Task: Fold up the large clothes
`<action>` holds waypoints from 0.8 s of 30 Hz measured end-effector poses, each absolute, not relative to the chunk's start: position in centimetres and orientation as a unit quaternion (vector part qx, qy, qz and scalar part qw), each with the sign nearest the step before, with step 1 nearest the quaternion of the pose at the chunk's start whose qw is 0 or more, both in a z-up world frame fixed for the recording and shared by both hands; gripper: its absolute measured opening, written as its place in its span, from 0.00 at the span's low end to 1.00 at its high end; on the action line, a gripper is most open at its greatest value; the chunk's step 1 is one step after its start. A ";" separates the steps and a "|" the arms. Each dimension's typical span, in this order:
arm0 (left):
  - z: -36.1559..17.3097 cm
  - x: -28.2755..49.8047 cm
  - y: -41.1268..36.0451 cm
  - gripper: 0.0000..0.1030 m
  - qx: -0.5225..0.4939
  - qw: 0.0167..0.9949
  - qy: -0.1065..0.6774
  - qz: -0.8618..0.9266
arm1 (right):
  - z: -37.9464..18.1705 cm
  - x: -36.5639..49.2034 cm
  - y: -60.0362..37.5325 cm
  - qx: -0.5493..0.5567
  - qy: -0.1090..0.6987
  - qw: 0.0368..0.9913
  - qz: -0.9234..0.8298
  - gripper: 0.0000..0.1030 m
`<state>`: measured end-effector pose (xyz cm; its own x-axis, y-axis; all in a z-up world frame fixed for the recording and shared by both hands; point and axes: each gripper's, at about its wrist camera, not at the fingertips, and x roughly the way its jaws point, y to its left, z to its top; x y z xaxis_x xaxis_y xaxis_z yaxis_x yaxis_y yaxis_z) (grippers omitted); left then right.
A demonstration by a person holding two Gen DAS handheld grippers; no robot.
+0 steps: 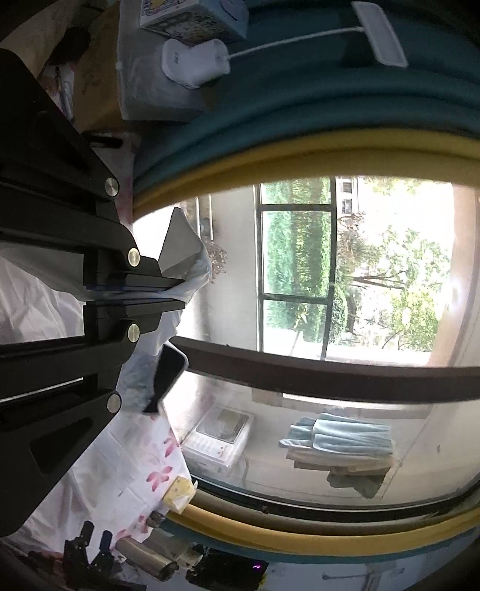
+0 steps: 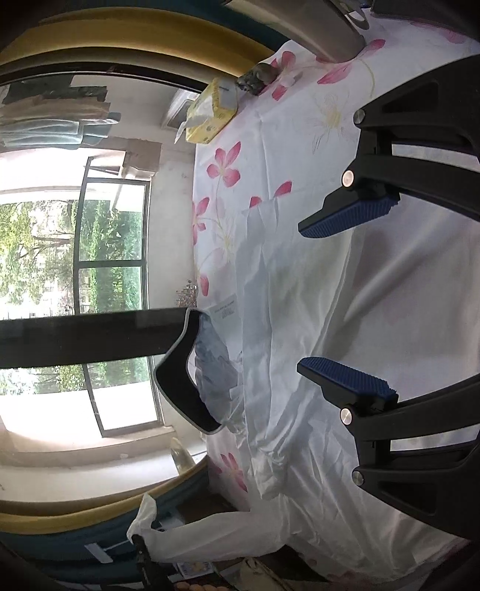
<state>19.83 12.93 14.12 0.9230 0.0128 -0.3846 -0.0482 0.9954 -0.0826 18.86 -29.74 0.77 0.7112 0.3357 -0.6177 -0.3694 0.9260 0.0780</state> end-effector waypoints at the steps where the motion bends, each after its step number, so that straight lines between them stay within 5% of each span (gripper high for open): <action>1: 14.2 20.0 12.6 0.03 -0.043 0.980 0.194 0.015 | 0.6 18.9 -30.4 -0.023 0.329 0.925 0.190 0.65; 24: 12.0 28.1 -2.5 0.03 0.011 0.974 0.221 -0.040 | -1.4 19.8 -39.9 0.050 0.334 0.926 0.168 0.65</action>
<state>28.12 -2.46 12.00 0.8994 -0.0729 -0.4311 0.0825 0.9966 0.0037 19.78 -39.94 -1.36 0.7203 0.3452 -0.6017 -0.2789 0.9383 0.2045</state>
